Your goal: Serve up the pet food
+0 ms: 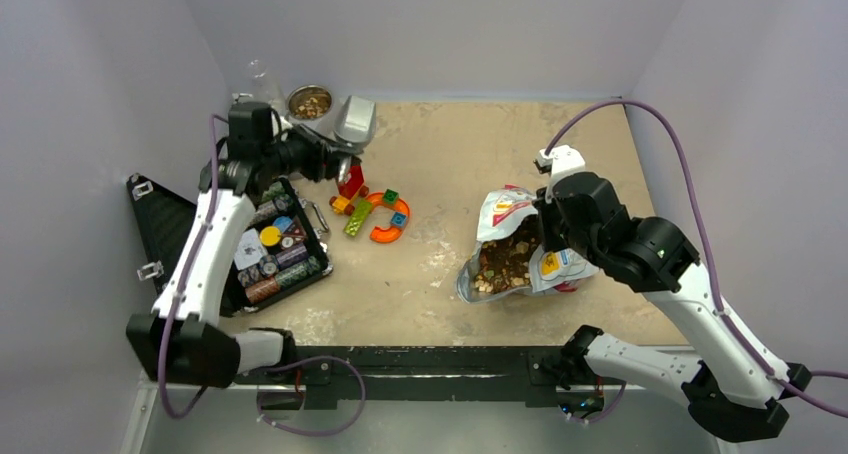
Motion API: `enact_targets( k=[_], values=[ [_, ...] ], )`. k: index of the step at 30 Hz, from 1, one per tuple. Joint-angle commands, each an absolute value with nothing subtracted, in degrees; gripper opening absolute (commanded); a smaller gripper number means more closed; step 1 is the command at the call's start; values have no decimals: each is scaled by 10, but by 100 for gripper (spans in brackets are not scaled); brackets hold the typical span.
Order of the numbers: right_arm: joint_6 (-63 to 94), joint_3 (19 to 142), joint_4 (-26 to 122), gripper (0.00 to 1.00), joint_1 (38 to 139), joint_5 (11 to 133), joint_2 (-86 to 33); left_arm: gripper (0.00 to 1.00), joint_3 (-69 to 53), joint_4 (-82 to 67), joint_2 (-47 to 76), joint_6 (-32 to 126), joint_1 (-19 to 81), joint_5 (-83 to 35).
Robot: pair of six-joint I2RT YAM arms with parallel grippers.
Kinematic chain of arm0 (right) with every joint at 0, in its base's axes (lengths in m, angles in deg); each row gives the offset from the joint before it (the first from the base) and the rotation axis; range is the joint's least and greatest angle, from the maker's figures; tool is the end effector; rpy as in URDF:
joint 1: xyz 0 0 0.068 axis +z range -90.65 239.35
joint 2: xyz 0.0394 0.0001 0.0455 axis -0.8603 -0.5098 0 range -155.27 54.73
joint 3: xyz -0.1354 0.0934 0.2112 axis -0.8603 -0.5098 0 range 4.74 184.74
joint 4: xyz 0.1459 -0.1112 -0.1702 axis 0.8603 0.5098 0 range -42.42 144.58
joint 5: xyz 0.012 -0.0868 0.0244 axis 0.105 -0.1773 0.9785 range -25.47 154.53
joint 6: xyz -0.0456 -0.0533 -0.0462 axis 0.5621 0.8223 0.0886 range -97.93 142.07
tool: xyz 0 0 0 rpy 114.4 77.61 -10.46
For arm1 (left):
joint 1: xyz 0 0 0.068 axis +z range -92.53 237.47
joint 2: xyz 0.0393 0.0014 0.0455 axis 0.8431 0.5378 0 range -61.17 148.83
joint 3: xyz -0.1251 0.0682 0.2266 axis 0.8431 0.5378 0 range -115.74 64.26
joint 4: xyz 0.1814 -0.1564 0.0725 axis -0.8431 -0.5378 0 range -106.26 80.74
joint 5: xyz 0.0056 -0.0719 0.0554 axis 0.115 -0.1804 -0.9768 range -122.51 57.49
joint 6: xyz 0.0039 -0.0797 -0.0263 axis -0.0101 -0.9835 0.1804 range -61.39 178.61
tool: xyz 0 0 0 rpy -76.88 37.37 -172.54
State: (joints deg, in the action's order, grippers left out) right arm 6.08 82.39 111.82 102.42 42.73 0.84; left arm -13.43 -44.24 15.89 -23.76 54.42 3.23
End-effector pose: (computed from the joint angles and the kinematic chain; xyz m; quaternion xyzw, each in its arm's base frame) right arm 0.1391 0.0926 0.3789 -0.1317 0.8855 0.0533 0.4425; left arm 0.3020 -0.0592 0.3527 -0.4269 0.7394 -0.5008 0.1424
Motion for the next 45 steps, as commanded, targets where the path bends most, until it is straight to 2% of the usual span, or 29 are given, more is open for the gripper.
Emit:
enact_targets(
  k=[1,6,11,14,17,21,23,28,31,34,40,43,45],
  values=[
    [65,862,1068,0,1022,427,30,0,-34,-415,21,-56,504,81],
    [65,848,1047,0,1022,457,34,0,19,-503,-126,22,432,110],
    [71,840,1024,0,1022,485,36,0,93,-539,-244,-40,333,64],
    [72,844,1023,0,1022,486,35,0,106,-566,-269,-71,264,29],
    [71,845,1025,0,1022,493,37,0,73,-611,-232,-74,161,-29],
    [64,846,1035,0,1022,501,40,0,-3,-602,-103,-80,-19,-94],
    [60,847,1040,0,1022,501,43,0,-36,-576,-45,-80,-62,-98],
    [51,848,1059,0,1022,509,52,0,-79,-556,34,-89,-76,-121],
    [47,849,1064,0,1022,520,61,0,-112,-619,91,-122,-76,-143],
    [44,851,1067,0,1022,533,62,0,-151,-652,158,-159,-77,-117],
    [49,854,1059,0,1023,554,54,0,-282,-816,282,-237,-65,-119],
    [54,857,1057,0,1024,559,48,0,-273,-823,300,-309,-56,-94],
    [57,856,1055,0,1024,563,46,0,-226,-791,282,-395,-54,-88]
  ],
)
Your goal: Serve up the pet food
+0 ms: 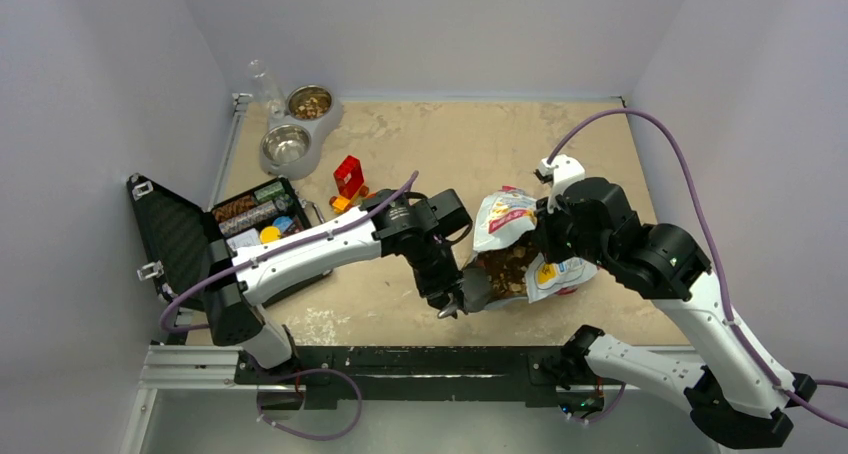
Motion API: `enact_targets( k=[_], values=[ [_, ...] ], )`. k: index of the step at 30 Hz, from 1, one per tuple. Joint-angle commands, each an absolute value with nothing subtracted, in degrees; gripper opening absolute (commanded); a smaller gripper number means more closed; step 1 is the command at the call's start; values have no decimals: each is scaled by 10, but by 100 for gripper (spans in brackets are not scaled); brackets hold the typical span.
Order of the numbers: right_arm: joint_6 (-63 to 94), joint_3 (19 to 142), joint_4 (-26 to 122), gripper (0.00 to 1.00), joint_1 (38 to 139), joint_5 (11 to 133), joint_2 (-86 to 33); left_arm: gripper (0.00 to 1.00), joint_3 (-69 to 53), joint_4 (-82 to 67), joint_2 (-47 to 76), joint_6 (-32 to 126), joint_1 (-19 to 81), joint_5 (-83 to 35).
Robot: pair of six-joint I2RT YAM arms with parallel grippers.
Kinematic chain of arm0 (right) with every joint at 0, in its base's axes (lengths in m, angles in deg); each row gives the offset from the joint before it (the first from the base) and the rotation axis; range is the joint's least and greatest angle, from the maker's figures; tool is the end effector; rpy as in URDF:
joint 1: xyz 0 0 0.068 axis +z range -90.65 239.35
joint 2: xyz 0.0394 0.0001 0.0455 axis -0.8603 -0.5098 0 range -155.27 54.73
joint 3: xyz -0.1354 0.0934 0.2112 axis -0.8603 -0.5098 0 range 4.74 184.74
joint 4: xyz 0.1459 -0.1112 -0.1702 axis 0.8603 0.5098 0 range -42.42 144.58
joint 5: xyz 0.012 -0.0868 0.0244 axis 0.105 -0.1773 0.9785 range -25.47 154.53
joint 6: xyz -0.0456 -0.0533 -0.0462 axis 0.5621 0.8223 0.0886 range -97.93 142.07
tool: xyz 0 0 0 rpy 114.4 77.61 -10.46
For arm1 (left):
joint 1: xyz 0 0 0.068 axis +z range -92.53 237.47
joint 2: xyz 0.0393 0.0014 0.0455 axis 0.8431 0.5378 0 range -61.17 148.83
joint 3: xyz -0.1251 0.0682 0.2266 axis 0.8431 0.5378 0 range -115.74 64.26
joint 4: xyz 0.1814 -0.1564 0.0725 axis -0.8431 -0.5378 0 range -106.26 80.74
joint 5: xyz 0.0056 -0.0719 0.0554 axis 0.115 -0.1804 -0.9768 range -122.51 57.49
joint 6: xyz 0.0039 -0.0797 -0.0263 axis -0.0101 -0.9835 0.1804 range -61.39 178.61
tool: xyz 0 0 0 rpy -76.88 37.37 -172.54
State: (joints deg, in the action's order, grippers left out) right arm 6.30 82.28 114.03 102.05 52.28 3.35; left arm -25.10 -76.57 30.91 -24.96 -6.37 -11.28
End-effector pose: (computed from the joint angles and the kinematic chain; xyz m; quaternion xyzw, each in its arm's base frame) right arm 0.1226 0.0919 0.3778 -0.1664 0.8879 0.1197 0.4120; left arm 0.1143 -0.2932 0.2869 0.1344 -0.9591 0.2145 0.1263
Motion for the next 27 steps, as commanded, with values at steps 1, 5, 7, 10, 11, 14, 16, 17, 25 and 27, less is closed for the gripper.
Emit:
enact_targets(
  k=[1,5,7,10,11,14,16,17,25,27],
  values=[
    [58,856,1053,0,1024,563,46,0,-195,-769,270,-445,-54,-87],
    [59,861,1052,0,1024,571,39,0,-103,-604,239,-619,-55,-100],
    [58,860,1049,0,1024,575,37,0,-126,-590,270,-616,-45,-118],
    [51,860,1044,0,1024,586,33,0,-217,-639,362,-527,-21,-124],
    [49,861,1044,0,1024,591,33,0,-247,-652,396,-492,-16,-126],
    [48,860,1043,0,1024,598,35,0,-315,-643,468,-378,-6,-151],
    [51,859,1045,0,1023,598,35,0,-319,-603,479,-290,0,-168],
    [52,856,1047,0,1024,597,38,0,-309,-574,472,-252,2,-180],
    [60,843,1060,0,1023,570,61,0,-83,-354,286,-64,8,-197],
    [62,843,1061,0,1023,559,66,0,-6,-265,244,-56,8,-164]
  ],
)
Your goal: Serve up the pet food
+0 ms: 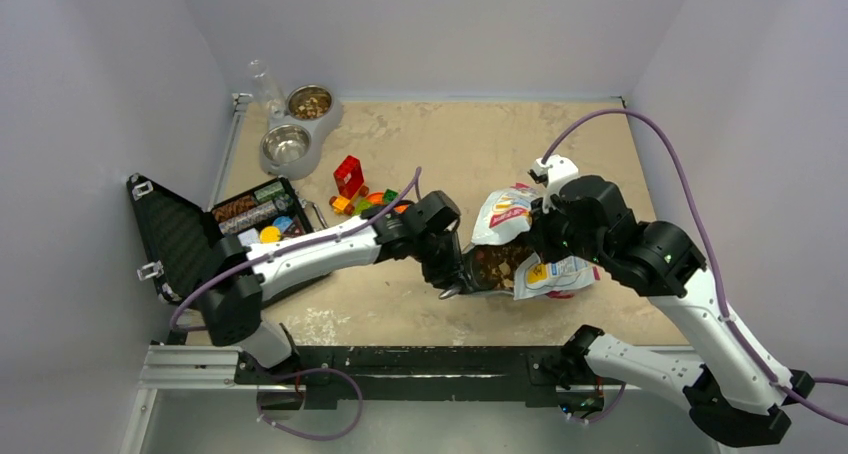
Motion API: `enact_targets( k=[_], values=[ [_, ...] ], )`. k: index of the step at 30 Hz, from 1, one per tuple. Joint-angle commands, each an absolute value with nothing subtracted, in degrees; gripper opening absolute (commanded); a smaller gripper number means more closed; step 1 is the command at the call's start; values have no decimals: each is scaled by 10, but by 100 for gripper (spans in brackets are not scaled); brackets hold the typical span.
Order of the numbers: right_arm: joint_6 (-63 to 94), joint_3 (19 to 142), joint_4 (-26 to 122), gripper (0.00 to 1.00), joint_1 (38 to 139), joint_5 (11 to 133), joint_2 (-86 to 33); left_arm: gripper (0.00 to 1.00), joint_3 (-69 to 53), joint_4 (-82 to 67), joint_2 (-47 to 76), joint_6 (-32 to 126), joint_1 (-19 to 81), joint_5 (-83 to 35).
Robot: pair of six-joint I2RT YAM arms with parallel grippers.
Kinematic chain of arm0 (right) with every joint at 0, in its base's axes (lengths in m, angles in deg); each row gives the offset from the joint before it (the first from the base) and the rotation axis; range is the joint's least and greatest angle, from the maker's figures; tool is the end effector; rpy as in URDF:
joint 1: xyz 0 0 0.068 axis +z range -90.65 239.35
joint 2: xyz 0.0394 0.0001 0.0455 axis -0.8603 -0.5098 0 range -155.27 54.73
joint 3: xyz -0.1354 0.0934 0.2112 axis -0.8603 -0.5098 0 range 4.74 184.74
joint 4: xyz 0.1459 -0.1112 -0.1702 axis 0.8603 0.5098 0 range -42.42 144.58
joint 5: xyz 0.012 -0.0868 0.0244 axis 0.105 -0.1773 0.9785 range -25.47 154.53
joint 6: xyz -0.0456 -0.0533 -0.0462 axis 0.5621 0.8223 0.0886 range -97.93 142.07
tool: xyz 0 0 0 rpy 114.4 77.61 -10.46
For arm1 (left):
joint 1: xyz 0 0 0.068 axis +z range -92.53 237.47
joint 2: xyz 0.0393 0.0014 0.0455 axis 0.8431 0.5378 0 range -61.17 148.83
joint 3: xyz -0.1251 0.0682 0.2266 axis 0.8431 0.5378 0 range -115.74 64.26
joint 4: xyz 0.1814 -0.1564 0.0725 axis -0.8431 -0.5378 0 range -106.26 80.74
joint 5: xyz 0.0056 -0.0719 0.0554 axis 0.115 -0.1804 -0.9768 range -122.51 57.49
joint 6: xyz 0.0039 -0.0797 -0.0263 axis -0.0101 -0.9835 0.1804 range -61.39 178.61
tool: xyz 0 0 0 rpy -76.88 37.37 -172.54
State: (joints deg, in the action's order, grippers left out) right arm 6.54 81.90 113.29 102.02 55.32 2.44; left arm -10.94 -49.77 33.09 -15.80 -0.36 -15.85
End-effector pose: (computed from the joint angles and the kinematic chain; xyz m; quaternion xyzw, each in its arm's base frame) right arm 0.1248 0.0990 0.3747 -0.1802 0.8890 0.1379 0.3978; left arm 0.1696 -0.3093 0.2275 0.1001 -0.9503 0.2941 0.0227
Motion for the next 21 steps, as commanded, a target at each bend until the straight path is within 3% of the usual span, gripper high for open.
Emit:
enact_targets(
  k=[1,14,18,21],
  values=[
    [61,841,1061,0,1023,557,68,0,29,-213,225,-58,8,-151],
    [47,828,1072,0,1023,535,87,0,210,39,142,-135,43,-57],
    [44,844,1073,0,1023,531,80,0,184,173,241,-212,56,-19],
    [44,858,1082,0,1023,527,76,0,241,289,237,-271,57,-25]
  ],
)
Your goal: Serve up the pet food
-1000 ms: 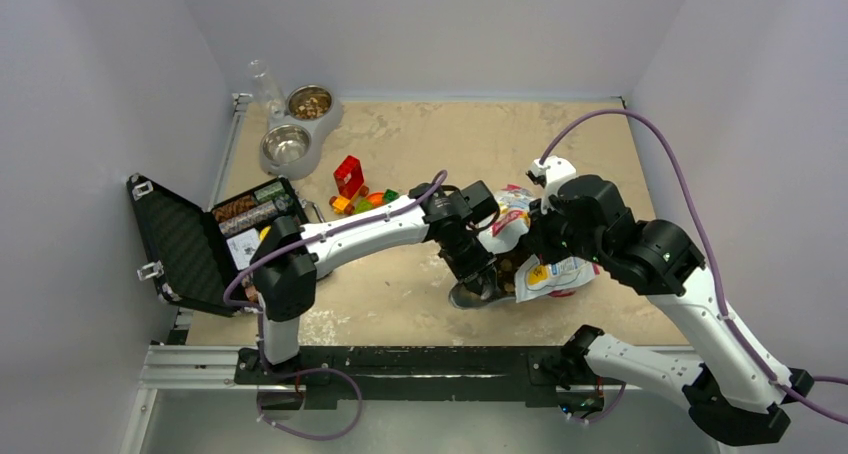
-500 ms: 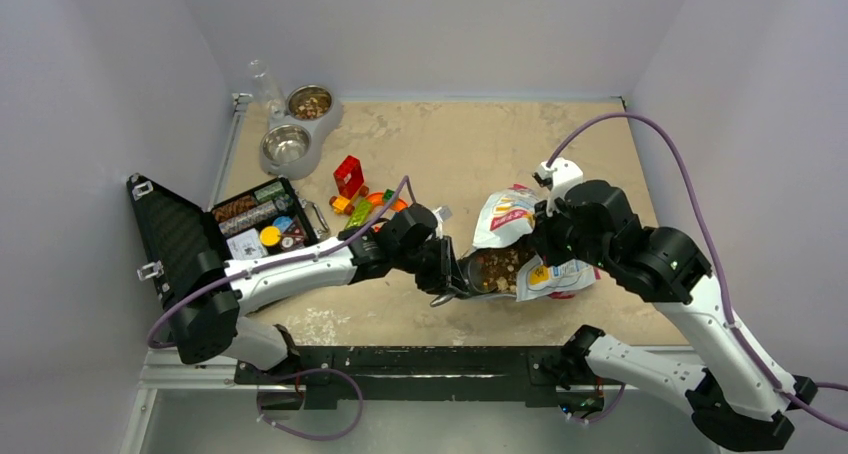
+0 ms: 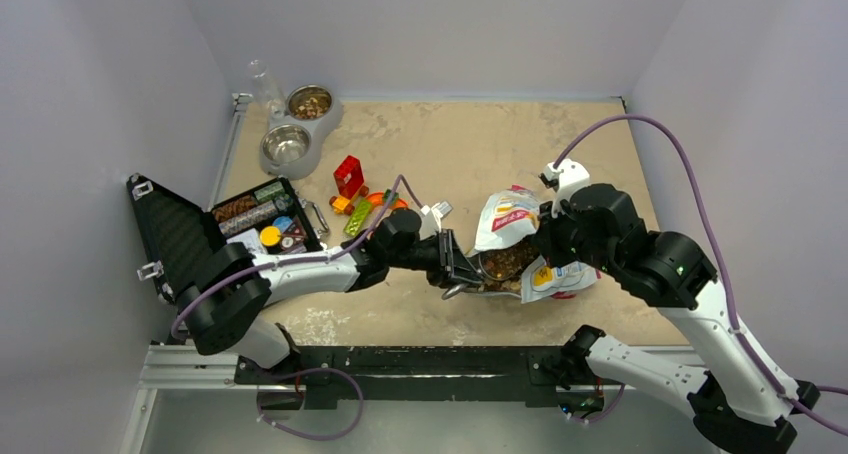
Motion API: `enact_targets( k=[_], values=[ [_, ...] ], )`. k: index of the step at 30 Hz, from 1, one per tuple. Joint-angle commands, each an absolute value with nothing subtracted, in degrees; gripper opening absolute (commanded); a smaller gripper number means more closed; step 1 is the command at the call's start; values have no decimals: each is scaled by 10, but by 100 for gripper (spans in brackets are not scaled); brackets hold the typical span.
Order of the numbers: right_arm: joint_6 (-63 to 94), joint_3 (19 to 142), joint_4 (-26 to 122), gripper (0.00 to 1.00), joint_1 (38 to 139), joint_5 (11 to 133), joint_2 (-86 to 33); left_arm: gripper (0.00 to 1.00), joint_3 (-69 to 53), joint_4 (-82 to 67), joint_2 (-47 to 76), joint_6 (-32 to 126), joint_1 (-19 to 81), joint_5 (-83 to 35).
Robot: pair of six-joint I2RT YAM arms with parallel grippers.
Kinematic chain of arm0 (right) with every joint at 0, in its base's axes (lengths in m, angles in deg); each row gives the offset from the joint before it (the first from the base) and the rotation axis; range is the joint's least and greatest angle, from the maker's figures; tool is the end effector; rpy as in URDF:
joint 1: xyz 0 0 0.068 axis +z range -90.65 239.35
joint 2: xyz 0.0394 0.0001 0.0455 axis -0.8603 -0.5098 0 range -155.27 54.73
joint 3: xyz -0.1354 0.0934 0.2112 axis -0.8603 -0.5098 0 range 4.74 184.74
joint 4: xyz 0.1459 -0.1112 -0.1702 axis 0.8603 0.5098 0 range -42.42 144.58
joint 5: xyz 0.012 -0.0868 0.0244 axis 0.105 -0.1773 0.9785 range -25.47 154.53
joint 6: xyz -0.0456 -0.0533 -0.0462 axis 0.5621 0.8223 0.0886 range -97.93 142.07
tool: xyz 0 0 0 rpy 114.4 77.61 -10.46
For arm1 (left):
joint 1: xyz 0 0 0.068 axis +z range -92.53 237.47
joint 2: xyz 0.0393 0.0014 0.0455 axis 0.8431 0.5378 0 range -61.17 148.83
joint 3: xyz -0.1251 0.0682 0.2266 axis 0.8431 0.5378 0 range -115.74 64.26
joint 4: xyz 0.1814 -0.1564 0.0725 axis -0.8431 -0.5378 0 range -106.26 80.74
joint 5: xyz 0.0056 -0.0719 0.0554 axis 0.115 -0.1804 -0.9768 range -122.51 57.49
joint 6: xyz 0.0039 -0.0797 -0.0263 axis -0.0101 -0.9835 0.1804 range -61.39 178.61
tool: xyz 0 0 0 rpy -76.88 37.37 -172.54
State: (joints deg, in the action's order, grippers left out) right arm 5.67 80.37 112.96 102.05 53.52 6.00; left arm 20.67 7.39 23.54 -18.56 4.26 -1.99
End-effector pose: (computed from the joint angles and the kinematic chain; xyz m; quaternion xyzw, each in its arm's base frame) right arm 0.1157 0.0876 0.3758 -0.1633 0.8825 0.1382 0.4189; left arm 0.1713 -0.2916 0.2062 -0.0290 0.8231 -0.5668 0.0182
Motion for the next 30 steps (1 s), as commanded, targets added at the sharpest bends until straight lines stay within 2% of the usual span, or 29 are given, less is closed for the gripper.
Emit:
enact_targets(
  k=[1,5,8,11,15,17,19,20,22,23,25,30],
  values=[
    [43,860,1083,0,1023,525,77,0,270,306,222,-278,59,-28],
    [38,865,1083,0,1023,523,73,0,355,299,142,-267,76,-32],
    [37,863,1074,0,1023,526,66,0,312,250,153,-238,78,11],
    [44,869,1070,0,1023,520,59,0,341,296,143,-279,79,20],
    [49,874,1067,0,1024,515,53,0,373,249,86,-285,80,9],
    [49,871,1063,0,1023,516,53,0,356,254,122,-282,82,10],
    [49,867,1061,0,1023,515,55,0,337,321,188,-317,82,35],
    [49,868,1064,0,1023,513,55,0,352,405,213,-358,82,35],
    [48,870,1069,0,1023,510,60,0,416,543,213,-424,82,8],
    [47,868,1069,0,1023,508,63,0,449,549,195,-431,82,-6],
    [46,865,1069,0,1023,507,66,0,479,494,158,-417,82,-14],
    [47,868,1076,0,1023,494,65,0,434,418,114,-396,82,10]
  ],
)
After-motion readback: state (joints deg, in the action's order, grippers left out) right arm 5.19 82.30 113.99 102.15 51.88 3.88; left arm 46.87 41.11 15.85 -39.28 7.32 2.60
